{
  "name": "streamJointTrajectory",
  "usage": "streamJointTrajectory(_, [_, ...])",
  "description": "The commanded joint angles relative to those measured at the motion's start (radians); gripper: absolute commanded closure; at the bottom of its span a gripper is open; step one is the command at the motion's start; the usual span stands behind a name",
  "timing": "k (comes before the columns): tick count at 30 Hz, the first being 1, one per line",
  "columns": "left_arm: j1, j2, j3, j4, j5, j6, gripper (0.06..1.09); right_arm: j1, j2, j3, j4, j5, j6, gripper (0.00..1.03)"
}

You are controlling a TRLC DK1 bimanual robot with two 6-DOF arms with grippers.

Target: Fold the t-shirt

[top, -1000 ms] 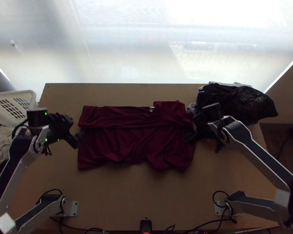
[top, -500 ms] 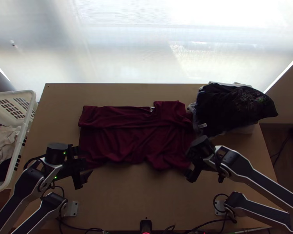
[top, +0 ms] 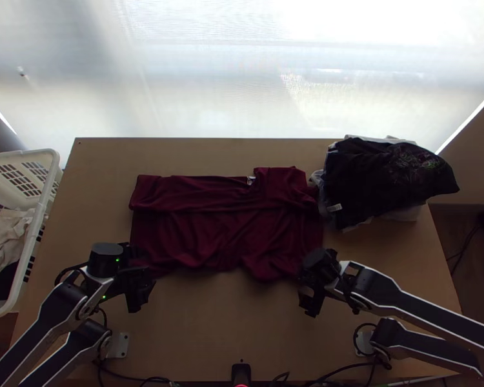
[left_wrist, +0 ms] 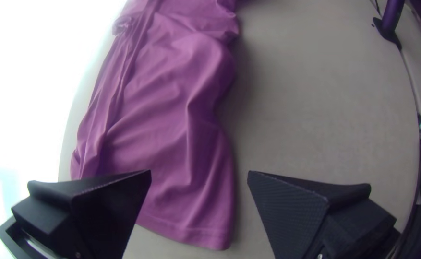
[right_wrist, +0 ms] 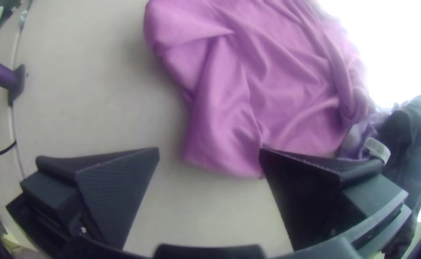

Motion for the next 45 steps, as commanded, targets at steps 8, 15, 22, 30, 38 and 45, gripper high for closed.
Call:
streamJointTrajectory(8, [-0.025,0.020,-0.090,0.127,-0.031,0.017,0.11,0.026,0.068,-0.092,0.247,0.166,-0.046,0.10])
streamJointTrajectory(15, [-0.045,-0.005,-0.158,0.193,-0.050,0.020,0.34,0.024,0.090,-0.095,0.322,0.189,-0.044,0.16])
streamJointTrajectory(22, [-0.025,-0.008,-0.181,0.247,-0.050,0.027,0.74,0.023,0.125,-0.140,0.386,0.200,-0.051,0.52])
streamJointTrajectory(30, [0.067,-0.044,-0.190,0.261,-0.039,0.087,1.05,0.024,0.088,-0.119,0.366,0.180,-0.044,1.00])
streamJointTrajectory(38, [0.369,-0.051,-0.081,0.119,0.118,0.257,1.05,0.009,0.007,0.015,0.047,-0.007,-0.009,1.00])
streamJointTrajectory(45, [0.412,-0.103,-0.043,-0.037,0.156,0.230,1.05,-0.022,-0.042,0.015,-0.026,-0.064,0.002,1.00])
